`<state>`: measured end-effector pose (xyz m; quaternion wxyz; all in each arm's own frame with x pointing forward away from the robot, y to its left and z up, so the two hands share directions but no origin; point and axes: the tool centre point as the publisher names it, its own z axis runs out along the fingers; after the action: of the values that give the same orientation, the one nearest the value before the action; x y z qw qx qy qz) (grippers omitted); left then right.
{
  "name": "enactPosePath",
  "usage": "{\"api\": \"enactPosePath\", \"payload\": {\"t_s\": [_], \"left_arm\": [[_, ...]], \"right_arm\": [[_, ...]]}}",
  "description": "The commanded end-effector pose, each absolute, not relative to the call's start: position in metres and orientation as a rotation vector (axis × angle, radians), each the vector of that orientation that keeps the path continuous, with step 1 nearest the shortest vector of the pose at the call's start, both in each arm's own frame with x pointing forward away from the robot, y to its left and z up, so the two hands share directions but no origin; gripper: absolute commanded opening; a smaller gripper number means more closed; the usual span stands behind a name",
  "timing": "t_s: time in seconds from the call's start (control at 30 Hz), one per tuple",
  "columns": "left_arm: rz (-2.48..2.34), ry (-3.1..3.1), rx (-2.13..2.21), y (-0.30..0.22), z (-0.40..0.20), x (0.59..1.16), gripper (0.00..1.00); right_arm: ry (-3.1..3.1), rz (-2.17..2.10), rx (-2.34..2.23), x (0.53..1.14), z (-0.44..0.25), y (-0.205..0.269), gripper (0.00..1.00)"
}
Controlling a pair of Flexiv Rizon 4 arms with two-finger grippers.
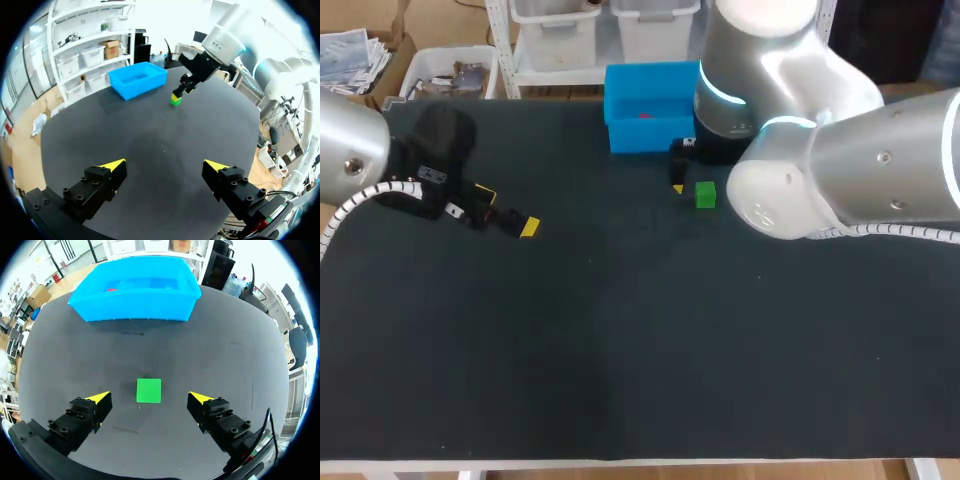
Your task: Use the left arm to pick the red cube and place it into the blue plastic box first, then use the right arm to grasp the green cube and put it into the same blue plastic box after the first action is fully finished.
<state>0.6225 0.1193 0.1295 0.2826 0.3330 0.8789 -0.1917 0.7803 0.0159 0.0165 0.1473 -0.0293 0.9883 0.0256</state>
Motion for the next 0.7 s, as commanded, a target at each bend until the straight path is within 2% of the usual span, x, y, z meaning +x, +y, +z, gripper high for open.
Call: {"api": "enactPosePath", "payload": {"t_s": [0.03, 0.7], "left_arm": [[-0.523, 2.347, 0.895, 0.121, 0.128, 0.623, 1.00], [-0.523, 2.347, 0.895, 0.121, 0.128, 0.623, 1.00]], "right_arm": [[2.857, 0.071, -0.083, 0.787, 0.008, 0.019, 1.00], [2.873, 0.072, -0.086, 0.793, -0.006, 0.015, 1.00]]}}
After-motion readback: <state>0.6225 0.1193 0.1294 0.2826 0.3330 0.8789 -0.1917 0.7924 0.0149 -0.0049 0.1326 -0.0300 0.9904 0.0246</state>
